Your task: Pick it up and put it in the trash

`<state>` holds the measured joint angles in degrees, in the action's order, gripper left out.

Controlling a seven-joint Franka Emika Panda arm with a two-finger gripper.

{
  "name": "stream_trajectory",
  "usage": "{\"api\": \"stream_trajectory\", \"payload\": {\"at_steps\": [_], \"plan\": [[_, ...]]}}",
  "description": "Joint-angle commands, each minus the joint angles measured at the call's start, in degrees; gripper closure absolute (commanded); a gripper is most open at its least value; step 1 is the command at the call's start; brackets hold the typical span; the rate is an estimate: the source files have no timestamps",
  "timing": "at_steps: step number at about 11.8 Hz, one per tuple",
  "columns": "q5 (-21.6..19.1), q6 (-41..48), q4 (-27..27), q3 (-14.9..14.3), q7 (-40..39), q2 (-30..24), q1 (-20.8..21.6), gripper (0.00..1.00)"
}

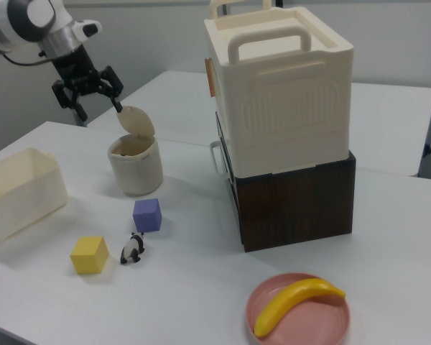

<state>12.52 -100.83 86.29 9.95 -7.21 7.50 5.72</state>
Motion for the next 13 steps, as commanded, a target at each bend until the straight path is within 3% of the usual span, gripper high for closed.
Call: {"api": "stream_trajectory", "payload": {"at_steps": [1, 3, 8, 13], "plan": [[-1.4, 6.2, 3.5, -2.8, 1.4, -7.8, -0.6, 0.00], [-1.4, 9.8, 3.7, -4.3, 2.9, -9.0, -0.6, 0.00], [-1.4, 10.0, 5.6, -4.9, 5.7, -9.5, -0.8, 0.00], [-4.6, 9.5, 5.2, -5.0, 7.5, -9.2, -0.8, 0.00]]}}
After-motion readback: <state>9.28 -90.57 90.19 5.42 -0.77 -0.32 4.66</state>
